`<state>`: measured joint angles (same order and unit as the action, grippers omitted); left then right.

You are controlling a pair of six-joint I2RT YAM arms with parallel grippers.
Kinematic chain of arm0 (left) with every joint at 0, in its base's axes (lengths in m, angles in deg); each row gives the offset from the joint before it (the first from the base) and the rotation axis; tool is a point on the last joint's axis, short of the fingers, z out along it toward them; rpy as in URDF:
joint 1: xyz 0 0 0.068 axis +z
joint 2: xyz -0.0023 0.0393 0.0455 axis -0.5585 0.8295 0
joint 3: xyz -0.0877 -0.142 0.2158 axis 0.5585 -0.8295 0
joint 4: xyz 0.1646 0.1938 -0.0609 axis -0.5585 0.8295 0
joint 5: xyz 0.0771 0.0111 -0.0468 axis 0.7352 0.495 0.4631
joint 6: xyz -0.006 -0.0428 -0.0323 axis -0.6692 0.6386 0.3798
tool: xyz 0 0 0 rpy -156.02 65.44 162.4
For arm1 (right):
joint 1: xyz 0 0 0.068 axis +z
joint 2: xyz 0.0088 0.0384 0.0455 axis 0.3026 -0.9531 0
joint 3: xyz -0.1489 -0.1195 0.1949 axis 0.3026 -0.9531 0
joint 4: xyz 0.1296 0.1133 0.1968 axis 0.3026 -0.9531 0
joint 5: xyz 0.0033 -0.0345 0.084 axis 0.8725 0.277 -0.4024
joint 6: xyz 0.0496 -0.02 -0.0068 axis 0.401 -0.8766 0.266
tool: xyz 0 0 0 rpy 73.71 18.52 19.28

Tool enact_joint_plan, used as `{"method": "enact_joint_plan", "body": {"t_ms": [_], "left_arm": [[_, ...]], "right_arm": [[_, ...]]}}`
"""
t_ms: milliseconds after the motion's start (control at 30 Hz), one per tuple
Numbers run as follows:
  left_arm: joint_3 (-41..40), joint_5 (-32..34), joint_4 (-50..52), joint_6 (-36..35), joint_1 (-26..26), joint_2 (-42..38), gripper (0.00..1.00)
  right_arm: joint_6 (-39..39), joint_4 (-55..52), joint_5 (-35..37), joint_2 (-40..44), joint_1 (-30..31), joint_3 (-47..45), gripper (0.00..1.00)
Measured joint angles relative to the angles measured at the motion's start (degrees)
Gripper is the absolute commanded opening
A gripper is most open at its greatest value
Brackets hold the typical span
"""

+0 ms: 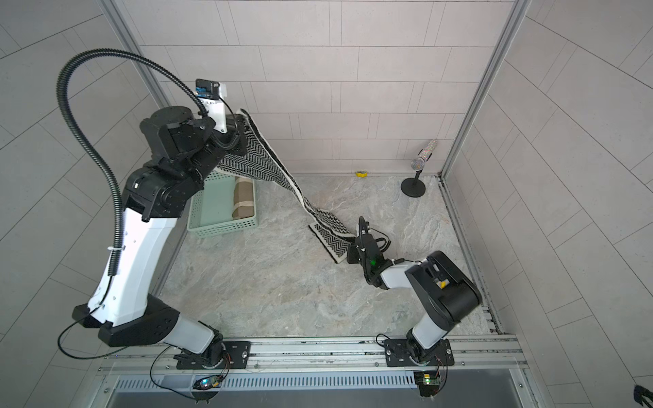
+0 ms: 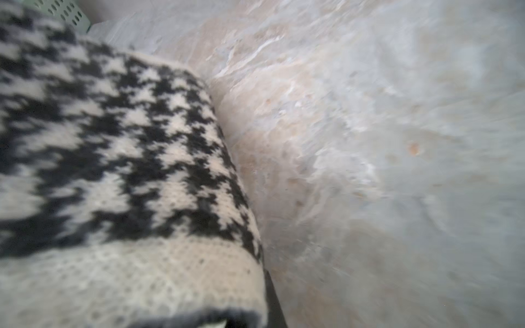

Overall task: Roll up the scarf and place it into the basket
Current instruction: Flatten out the scarf at the center of the board.

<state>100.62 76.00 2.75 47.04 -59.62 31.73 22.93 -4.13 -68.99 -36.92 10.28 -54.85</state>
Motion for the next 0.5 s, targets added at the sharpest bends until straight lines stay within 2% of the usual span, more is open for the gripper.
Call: {"method": "enact_joint_plan", "body": {"t_ms": [133,300,400,500], "left_arm": [[-0.9,3.63,4.31,1.01,0.17,-4.24,0.0],[-8.04,8.26,11.26,6.4,0.17,-14.05,0.0],[-15.8,9.73,16.39,11.23,0.15,-19.85,0.0],[-24.15,11.17,23.06,16.44,0.17,-23.93,0.0]], "right_arm": [[-1.86,-21.42,8.81,15.98,-0.2,6.29,0.0],[-2.47,-46.01,17.64,32.11,-2.6,13.84,0.0],[-2.45,-60.74,21.05,35.47,-6.21,18.78,0.0],[-2.27,-72.0,23.78,35.39,-8.94,24.52,0.0]]}}
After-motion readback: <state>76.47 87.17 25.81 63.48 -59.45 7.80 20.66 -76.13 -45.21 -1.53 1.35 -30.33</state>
